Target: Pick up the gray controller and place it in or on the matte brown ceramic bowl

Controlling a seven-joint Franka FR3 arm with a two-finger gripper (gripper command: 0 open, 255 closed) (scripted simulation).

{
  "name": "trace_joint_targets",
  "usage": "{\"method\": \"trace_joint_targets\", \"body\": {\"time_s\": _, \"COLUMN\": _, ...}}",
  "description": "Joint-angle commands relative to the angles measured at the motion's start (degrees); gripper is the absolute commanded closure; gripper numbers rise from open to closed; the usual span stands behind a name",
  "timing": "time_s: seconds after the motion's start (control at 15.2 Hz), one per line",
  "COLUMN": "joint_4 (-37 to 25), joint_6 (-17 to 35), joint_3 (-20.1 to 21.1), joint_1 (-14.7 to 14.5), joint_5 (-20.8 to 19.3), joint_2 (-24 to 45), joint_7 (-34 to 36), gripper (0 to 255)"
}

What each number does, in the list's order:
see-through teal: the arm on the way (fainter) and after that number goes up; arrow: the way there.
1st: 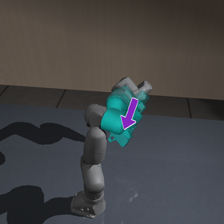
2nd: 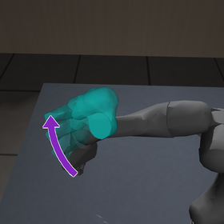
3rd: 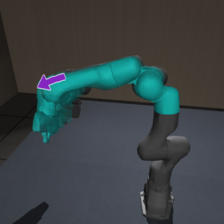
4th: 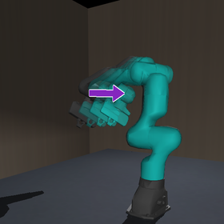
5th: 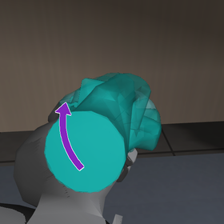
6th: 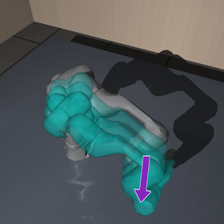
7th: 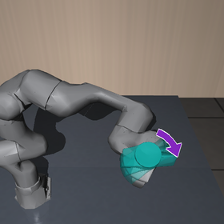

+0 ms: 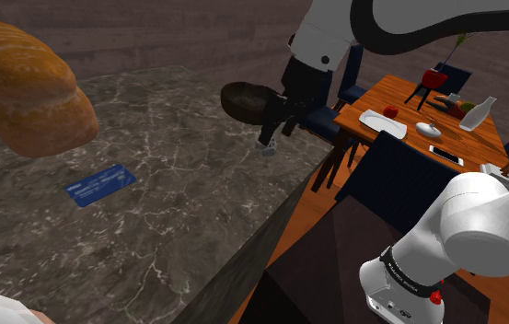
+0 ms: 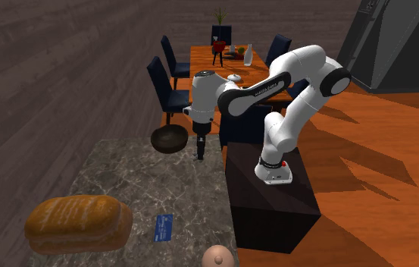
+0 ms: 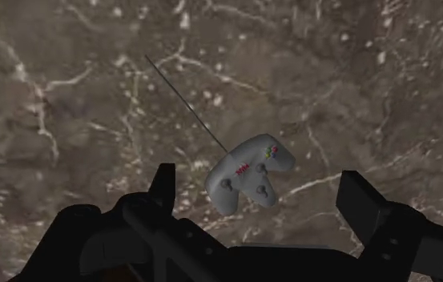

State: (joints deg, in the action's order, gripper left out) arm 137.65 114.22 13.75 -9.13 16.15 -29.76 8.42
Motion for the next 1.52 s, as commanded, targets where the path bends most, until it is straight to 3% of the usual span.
{"method": "trace_joint_targets", "body": {"time_s": 0.0, "joint_4": 1.4, "joint_6": 1.8, "joint_3": 0.3, "joint_1": -0.1, "joint_5": 0.3, "joint_2": 0.3, "joint_7": -0.1, "gripper": 0}}
{"method": "trace_joint_targets", "body": {"time_s": 0.59, "joint_4": 2.2, "joint_6": 3.1, "joint_3": 0.6, "joint_1": -0.2, "joint_5": 0.5, "joint_2": 0.7, "joint_7": -0.1, "gripper": 0}}
{"method": "trace_joint_targets", "body": {"time_s": 0.66, "joint_4": 2.2, "joint_6": 3.1, "joint_3": 0.6, "joint_1": -0.2, "joint_5": 0.5, "joint_2": 0.7, "joint_7": -0.1, "gripper": 255}}
{"method": "trace_joint_targets", "body": {"time_s": 1.25, "joint_4": 2.2, "joint_6": 3.1, "joint_3": 0.6, "joint_1": -0.2, "joint_5": 0.5, "joint_2": 0.7, "joint_7": -0.1, "gripper": 255}}
{"method": "trace_joint_targets", "body": {"time_s": 1.45, "joint_4": 0.3, "joint_6": 0.7, "joint_3": 0.3, "joint_1": -0.1, "joint_5": 0.2, "joint_2": 0.3, "joint_7": 0.2, "gripper": 255}}
